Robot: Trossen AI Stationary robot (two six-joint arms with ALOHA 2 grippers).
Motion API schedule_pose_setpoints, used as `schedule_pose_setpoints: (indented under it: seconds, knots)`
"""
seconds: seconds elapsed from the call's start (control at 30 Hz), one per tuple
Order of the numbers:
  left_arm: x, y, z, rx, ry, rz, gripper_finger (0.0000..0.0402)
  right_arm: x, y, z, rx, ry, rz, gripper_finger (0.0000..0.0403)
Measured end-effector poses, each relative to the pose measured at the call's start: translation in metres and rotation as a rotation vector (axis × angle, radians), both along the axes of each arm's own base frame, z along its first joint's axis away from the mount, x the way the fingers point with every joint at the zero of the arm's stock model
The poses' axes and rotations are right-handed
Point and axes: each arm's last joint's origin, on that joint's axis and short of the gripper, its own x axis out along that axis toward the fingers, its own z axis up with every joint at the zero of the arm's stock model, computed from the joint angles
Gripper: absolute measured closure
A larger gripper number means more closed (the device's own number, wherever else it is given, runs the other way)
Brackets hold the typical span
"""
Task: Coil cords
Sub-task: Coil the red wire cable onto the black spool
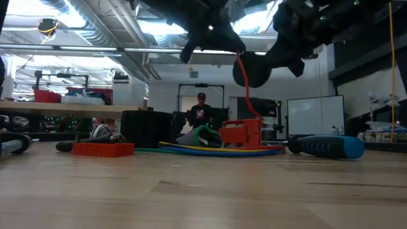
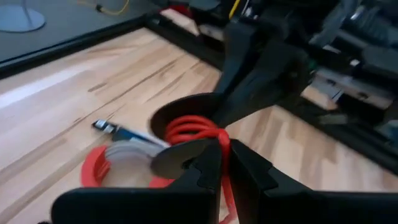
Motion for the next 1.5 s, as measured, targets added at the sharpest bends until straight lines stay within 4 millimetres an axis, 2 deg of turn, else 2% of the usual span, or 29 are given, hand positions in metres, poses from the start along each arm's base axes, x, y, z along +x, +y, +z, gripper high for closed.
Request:
schedule_pose_setpoints:
  seconds: [0.27, 0.57, 1.5]
  knots:
    - [0.003, -0.001, 0.006, -0.029, -0.075, -0.008, 0.0384, 0.003, -0.002, 0.003, -0.027, -0.043, -0.046, 0.0394]
    - [0.003, -0.002, 0.006, -0.045, -0.084, -0.002, 0.0384, 0.02, -0.003, -0.002, -0.041, -0.12, -0.069, 0.0395]
    - [0.002, -0.009, 0.009, -0.037, -0.098, -0.033, 0.0384, 0.025, -0.007, 0.02, -0.116, -0.348, -0.168, 0.0399]
